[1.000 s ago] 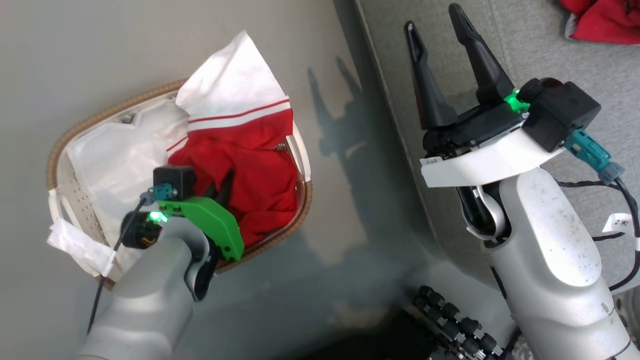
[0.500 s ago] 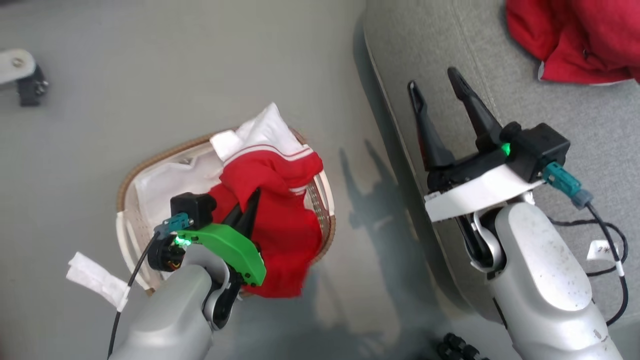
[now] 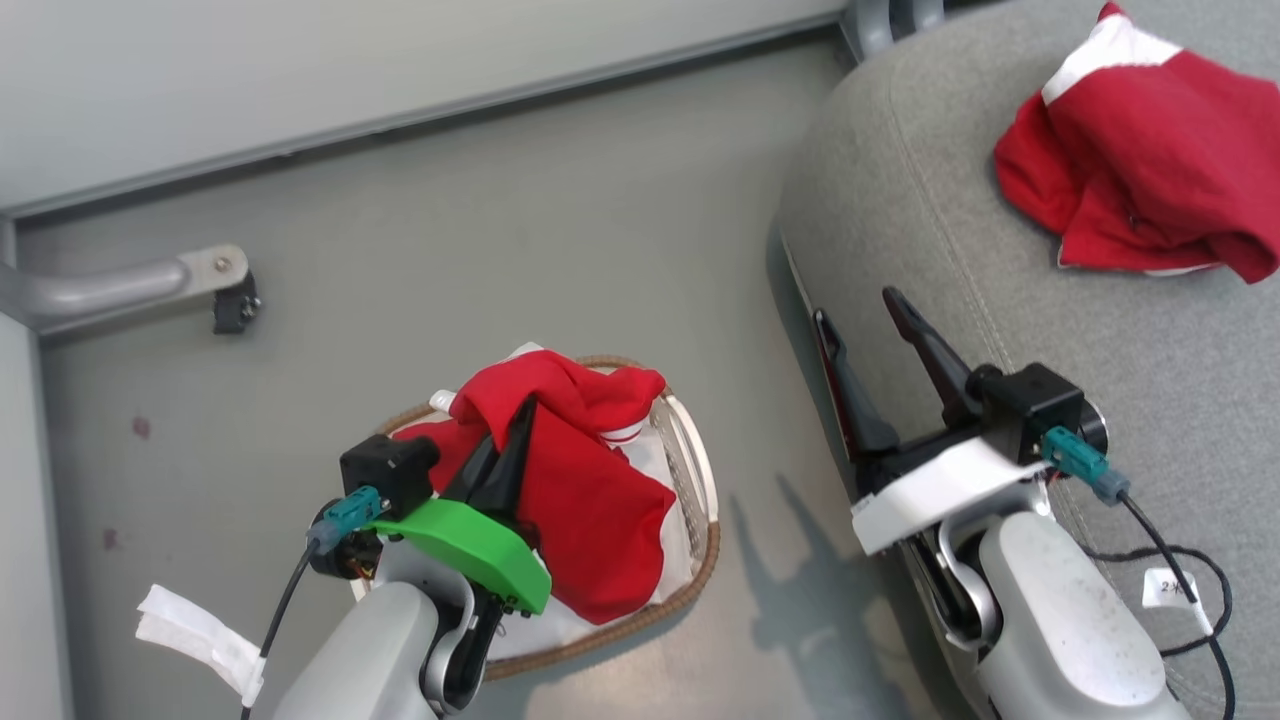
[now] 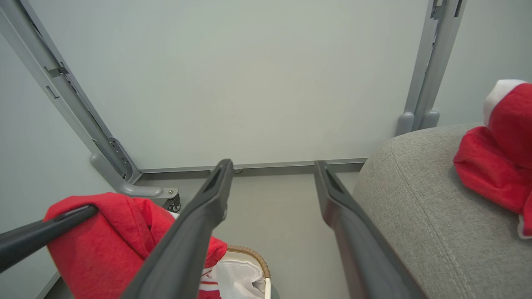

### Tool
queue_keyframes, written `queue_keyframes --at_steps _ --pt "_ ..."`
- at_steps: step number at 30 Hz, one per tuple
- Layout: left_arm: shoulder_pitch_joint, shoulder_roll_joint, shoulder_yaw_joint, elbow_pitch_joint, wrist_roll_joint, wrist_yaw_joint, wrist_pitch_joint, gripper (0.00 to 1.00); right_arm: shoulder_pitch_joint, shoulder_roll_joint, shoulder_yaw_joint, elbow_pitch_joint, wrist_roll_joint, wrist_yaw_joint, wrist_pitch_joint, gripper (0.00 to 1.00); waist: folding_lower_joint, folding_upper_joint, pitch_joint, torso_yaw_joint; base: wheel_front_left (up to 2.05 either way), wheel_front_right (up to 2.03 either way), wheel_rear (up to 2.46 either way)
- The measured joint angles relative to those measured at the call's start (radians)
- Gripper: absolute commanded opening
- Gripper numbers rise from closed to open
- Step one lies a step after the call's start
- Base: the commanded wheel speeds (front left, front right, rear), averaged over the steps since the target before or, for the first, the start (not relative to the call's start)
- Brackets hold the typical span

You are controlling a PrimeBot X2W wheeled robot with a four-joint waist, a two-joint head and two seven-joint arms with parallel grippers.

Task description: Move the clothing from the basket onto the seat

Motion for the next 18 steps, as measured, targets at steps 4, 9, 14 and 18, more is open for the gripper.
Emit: queue_keyframes --at_steps 4,9,14,18 --pt "0.026 -0.013 0.047 -0.087 0.056 0.000 0.000 0.00 0.042 0.000 -0.009 0.020 0.002 0.000 0.000 1.00 0.0000 0.0000 -0.063 0.019 0.00 0.00 0.00" --pt "0.051 -0.023 0.080 -0.172 0.105 0.000 0.000 0.00 0.087 0.000 -0.022 0.037 0.003 0.000 0.000 1.00 0.0000 0.0000 -0.132 0.041 0.00 0.00 0.00" --pt "0.052 -0.028 0.119 -0.255 0.139 0.000 0.000 0.00 0.123 0.000 -0.023 0.058 0.005 0.000 0.000 1.00 0.0000 0.0000 -0.192 0.061 0.00 0.00 0.00" --pt "0.052 -0.035 0.131 -0.290 0.156 0.000 0.000 0.00 0.150 -0.001 -0.021 0.075 0.013 0.000 0.000 1.00 -0.0001 0.0000 -0.227 0.073 0.00 0.00 0.00"
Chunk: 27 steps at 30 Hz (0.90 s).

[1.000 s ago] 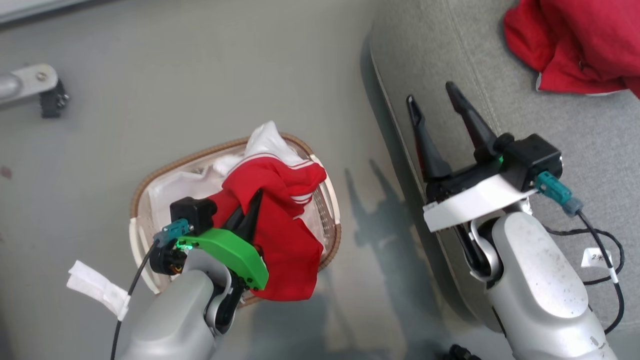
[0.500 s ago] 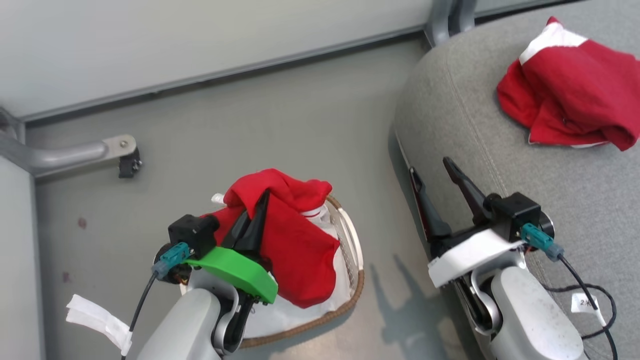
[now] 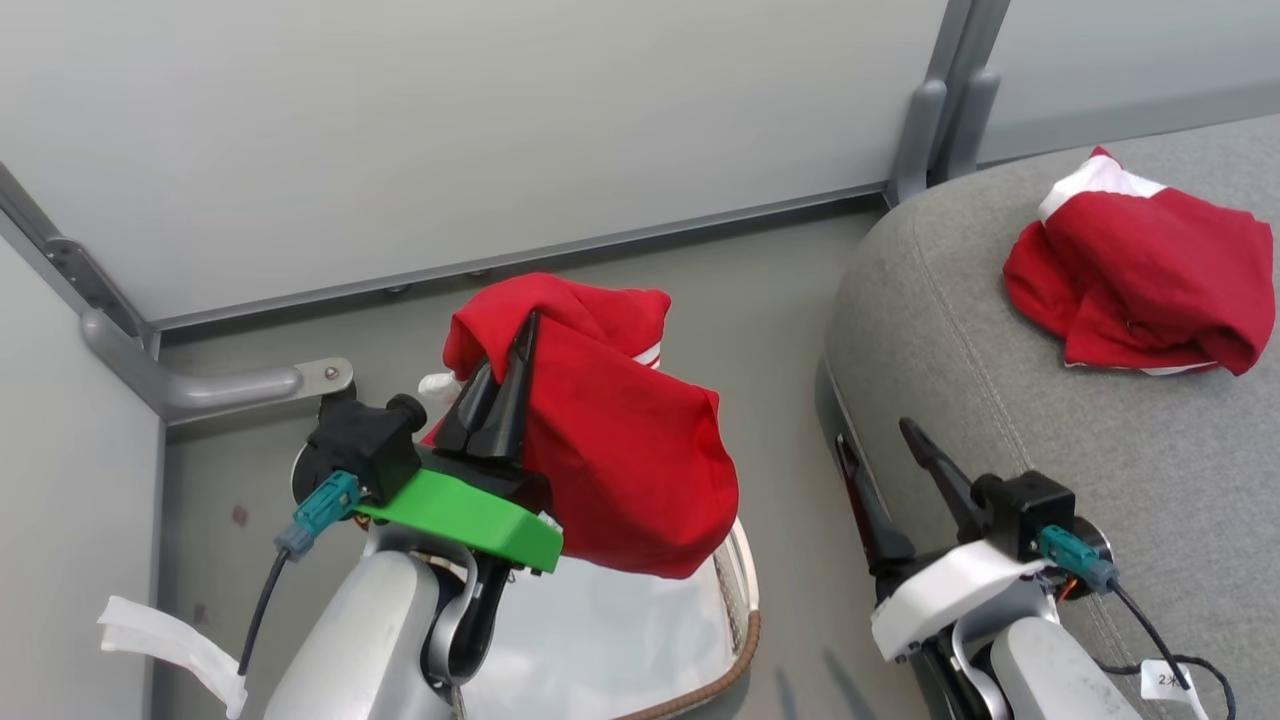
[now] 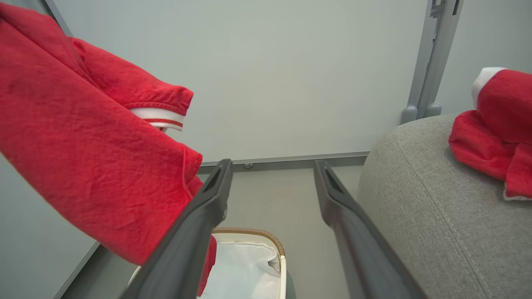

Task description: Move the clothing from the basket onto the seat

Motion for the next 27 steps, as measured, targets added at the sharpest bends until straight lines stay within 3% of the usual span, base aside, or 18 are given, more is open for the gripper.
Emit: queue_keyframes --at_steps 7,18,27 --pt "0.001 -0.011 0.004 -0.022 0.012 0.000 0.000 0.00 0.031 0.000 0.050 0.021 -0.011 0.000 0.000 1.00 0.0000 0.0000 -0.032 0.017 0.00 0.00 0.00" --pt "0.006 -0.024 0.004 -0.015 0.025 0.000 0.000 0.00 -0.075 0.001 0.365 -0.077 -0.057 0.000 0.000 1.00 0.0000 0.0000 -0.017 0.039 0.00 0.00 0.00" --pt "0.004 -0.033 -0.021 0.001 0.025 0.000 0.000 0.00 -0.188 0.000 0.464 -0.006 -0.028 0.000 0.000 1.00 0.0000 0.0000 -0.007 0.057 0.00 0.00 0.00"
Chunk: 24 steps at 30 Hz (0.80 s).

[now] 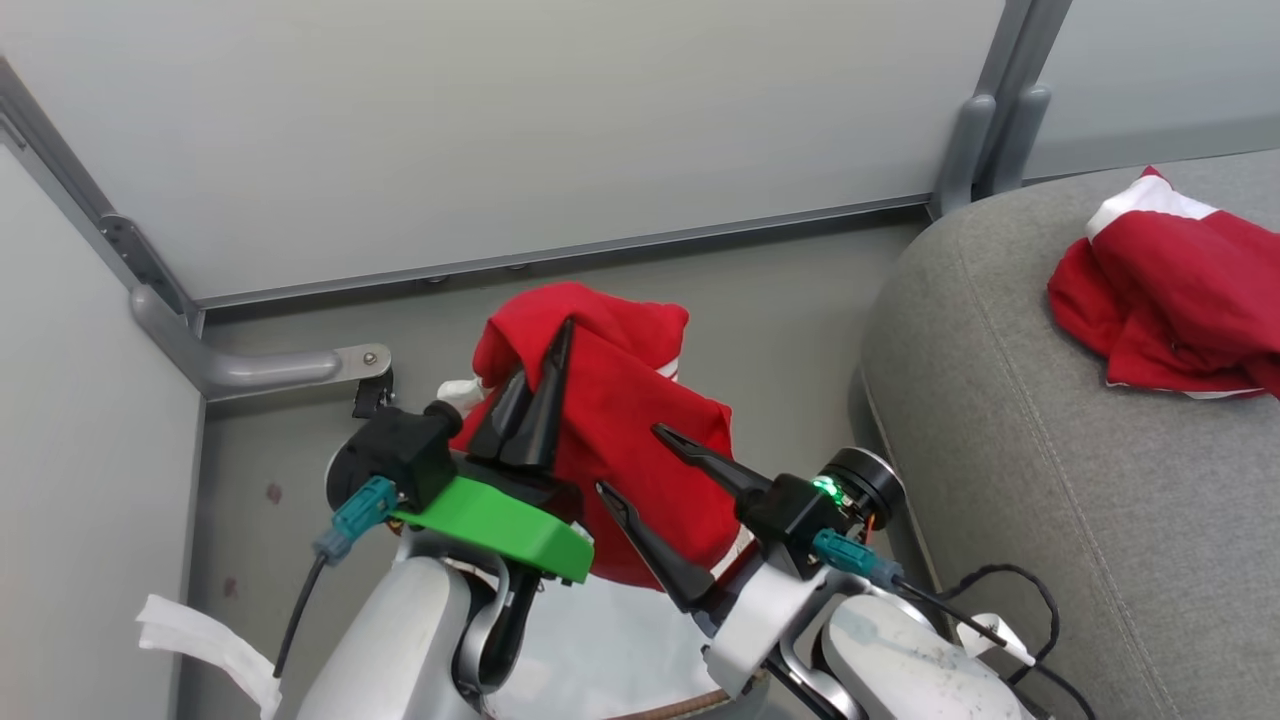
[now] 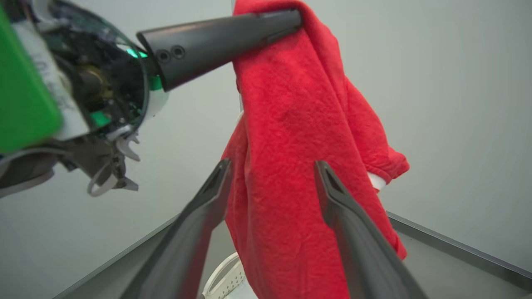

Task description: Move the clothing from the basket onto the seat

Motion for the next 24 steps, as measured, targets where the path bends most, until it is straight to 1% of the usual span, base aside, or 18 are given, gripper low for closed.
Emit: queue_keyframes --at_steps 6,11,13,14,19,24 --pt "-0.010 -0.008 -0.039 0.008 -0.007 0.000 0.000 0.00 -0.057 0.000 0.039 0.083 0.015 0.000 0.000 1.00 0.0000 0.0000 0.003 0.026 0.00 0.00 0.00" --pt "-0.023 -0.012 -0.074 0.012 -0.012 0.000 0.000 0.00 -0.081 0.000 0.043 0.145 0.026 0.000 0.000 1.00 0.0000 0.0000 0.006 0.052 0.00 0.00 0.00" --pt "-0.023 -0.013 -0.089 0.015 -0.017 0.000 0.000 0.00 -0.081 0.000 0.044 0.184 0.046 0.000 0.000 0.35 0.0000 0.0000 0.005 0.064 0.00 0.00 0.00" --pt "-0.024 -0.013 -0.095 0.016 -0.019 0.000 0.000 0.00 -0.081 0.000 0.045 0.202 0.056 0.000 0.000 0.00 0.0000 0.0000 0.004 0.069 0.00 0.00 0.00" --pt "-0.032 -0.014 -0.109 0.015 -0.035 0.000 0.000 0.00 -0.074 0.000 0.025 0.261 0.110 0.000 0.000 0.00 0.0000 0.0000 0.003 0.090 0.00 0.00 0.00" --pt "-0.037 -0.015 -0.101 0.015 -0.036 0.000 0.001 0.00 -0.052 0.001 -0.004 0.300 0.139 0.000 -0.001 0.00 0.0000 0.0000 0.006 0.091 0.00 0.00 0.00"
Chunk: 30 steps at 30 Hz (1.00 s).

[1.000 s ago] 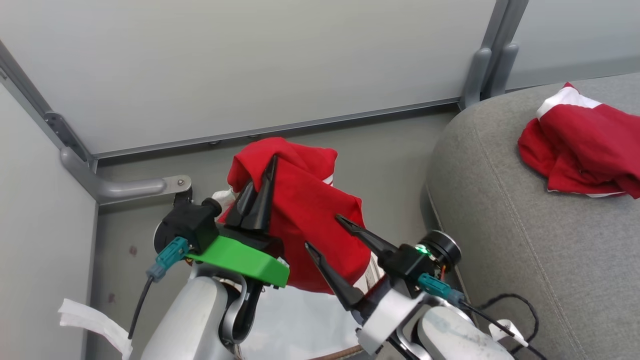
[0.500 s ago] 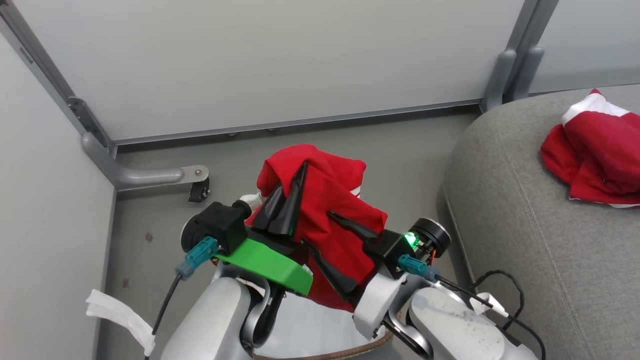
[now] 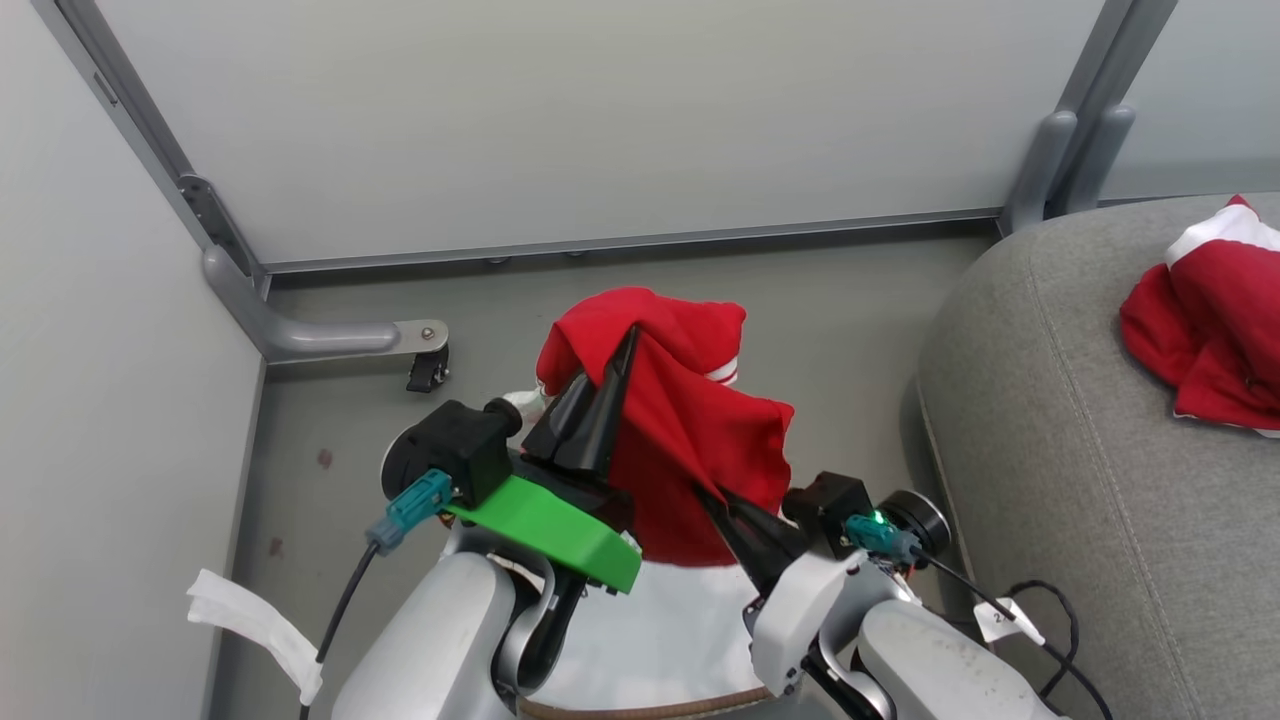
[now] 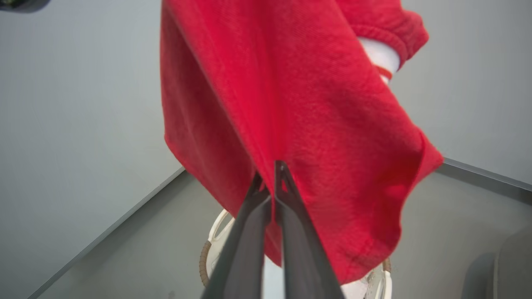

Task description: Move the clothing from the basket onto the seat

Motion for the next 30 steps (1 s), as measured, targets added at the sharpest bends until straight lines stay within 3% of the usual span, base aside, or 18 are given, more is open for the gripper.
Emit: queue_keyframes --at_steps 12,14,30 --pt "0.004 -0.002 0.021 0.014 0.004 -0.001 0.002 0.00 0.038 0.002 -0.059 -0.020 0.015 0.000 0.000 0.00 0.0000 0.0000 0.007 -0.028 0.00 0.00 0.00" --pt "0.005 -0.002 0.022 0.025 0.002 -0.001 0.002 1.00 0.044 0.002 -0.072 -0.035 0.011 0.000 0.000 0.00 0.0000 0.0000 0.005 -0.031 0.00 0.00 0.00" --pt "0.037 0.000 0.069 0.074 0.045 -0.001 -0.002 1.00 0.109 -0.001 -0.163 -0.260 -0.019 0.000 0.001 0.00 0.0000 0.0000 -0.010 -0.099 0.00 0.00 0.00"
